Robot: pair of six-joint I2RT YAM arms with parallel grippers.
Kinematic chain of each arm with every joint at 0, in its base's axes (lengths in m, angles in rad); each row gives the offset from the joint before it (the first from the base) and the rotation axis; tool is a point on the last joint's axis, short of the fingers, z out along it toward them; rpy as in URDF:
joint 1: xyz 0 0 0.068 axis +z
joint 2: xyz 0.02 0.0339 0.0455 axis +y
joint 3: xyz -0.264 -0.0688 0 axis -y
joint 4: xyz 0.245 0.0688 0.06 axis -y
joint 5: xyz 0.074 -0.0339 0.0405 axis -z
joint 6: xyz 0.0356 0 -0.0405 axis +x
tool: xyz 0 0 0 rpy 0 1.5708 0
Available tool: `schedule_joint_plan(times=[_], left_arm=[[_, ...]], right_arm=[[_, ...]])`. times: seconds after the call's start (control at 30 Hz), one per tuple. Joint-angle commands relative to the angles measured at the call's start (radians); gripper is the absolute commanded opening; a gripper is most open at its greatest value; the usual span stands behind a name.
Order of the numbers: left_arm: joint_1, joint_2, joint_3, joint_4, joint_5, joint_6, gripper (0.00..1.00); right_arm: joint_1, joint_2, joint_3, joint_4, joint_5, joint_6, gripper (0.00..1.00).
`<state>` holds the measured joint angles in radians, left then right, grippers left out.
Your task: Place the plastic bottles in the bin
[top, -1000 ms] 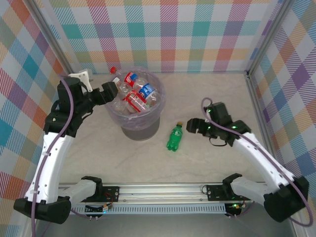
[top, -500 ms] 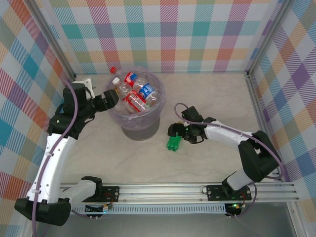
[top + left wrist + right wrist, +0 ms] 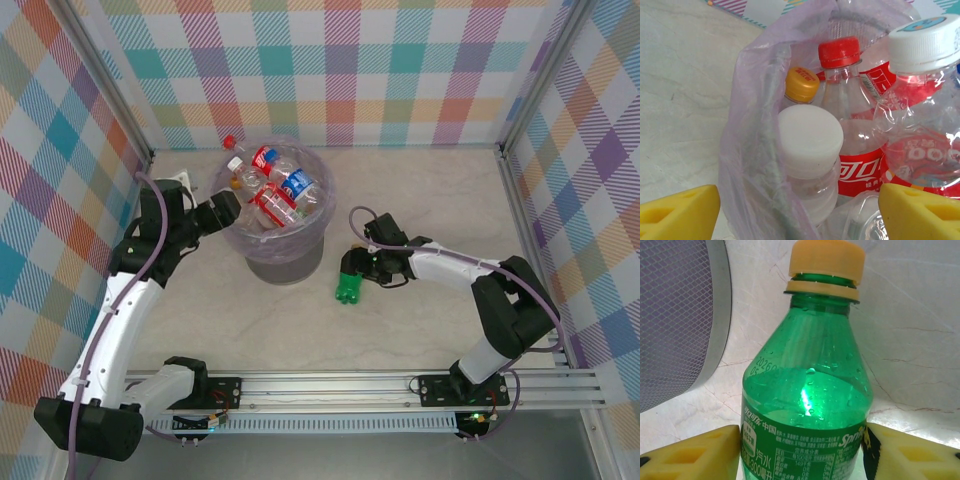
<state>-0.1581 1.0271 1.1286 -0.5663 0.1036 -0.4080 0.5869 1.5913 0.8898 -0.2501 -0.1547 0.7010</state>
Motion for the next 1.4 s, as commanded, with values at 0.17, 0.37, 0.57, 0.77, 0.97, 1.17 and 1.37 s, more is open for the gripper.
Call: schedule_joint_plan(times=[0.17,0.37,0.57,0.77,0.97,1.17,1.37], left_arm=[[0.014,0.064,-0.004,0.076,0.062,-0.016,0.8],[0.013,0.074,-0.009,0.089,0.083,-0.01,0.8],[0.015,0.099,0.001,0.077,0.126,0.0,0.81],[0.027,0.118,0.009,0.094,0.204,0.021,0.82],[0.034,0.17,0.015,0.163,0.342,0.085,0.81],[0.04,0.219,0.037,0.201,0.433,0.154,0.83],[0.041,0.275,0.074,0.226,0.466,0.196,0.84]], right_arm=[[-0.017,-0.054,0.021,-0.083,0.01,-0.048,0.61],[-0.018,-0.093,-0.026,-0.089,0.035,-0.04,0.6],[-0.05,-0.167,-0.02,-0.22,0.09,-0.103,0.59],[-0.077,-0.266,-0.036,-0.402,0.195,-0.15,0.58],[-0.076,-0.297,-0.095,-0.409,0.236,-0.125,0.57],[-0.077,-0.3,-0.139,-0.401,0.248,-0.079,0.66],[-0.077,-0.275,-0.16,-0.339,0.197,-0.092,0.7]])
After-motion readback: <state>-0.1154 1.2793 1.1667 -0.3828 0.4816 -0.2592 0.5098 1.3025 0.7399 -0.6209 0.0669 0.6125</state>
